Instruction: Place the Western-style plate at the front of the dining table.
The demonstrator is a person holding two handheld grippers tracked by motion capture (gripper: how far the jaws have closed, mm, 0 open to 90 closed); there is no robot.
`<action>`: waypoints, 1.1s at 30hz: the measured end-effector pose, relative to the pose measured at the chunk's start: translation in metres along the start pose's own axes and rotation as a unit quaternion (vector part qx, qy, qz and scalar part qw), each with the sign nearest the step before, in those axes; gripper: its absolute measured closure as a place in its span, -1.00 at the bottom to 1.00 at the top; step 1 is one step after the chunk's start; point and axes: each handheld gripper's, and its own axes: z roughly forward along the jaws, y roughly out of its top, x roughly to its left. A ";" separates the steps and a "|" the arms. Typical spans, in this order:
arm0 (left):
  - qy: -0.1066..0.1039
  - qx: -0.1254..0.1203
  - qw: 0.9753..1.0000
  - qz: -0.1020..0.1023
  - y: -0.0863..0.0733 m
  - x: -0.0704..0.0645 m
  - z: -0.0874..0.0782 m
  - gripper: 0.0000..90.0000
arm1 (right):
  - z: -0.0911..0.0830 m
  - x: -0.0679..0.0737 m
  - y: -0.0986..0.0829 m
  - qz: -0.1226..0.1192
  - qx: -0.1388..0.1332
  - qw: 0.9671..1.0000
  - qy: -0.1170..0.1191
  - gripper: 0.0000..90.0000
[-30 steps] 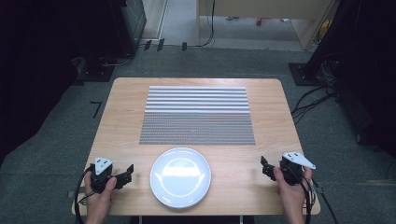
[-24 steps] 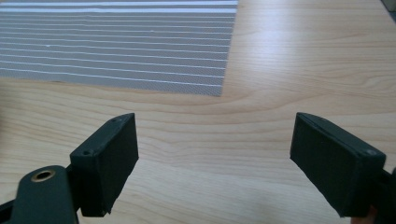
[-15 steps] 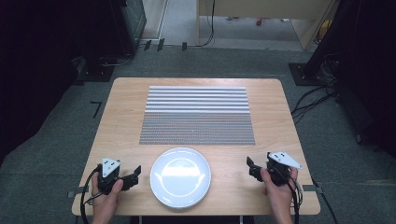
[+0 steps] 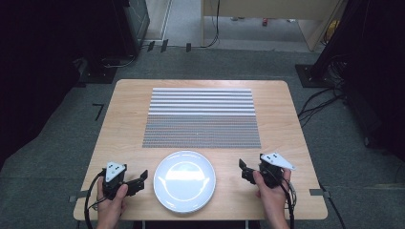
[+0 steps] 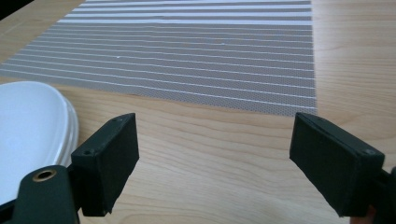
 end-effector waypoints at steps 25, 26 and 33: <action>-0.026 0.003 1.000 0.015 0.000 -0.019 -0.001 -0.65 | 0.027 0.064 -0.002 -0.043 0.022 0.997 0.055 -0.65; -0.027 0.002 1.000 0.015 0.000 -0.020 -0.001 -0.65 | 0.028 0.066 -0.003 -0.042 0.024 0.997 0.057 -0.65; -0.038 0.004 0.999 0.013 -0.001 -0.027 0.001 -0.66 | 0.033 0.078 -0.005 -0.045 0.024 0.997 0.063 -0.67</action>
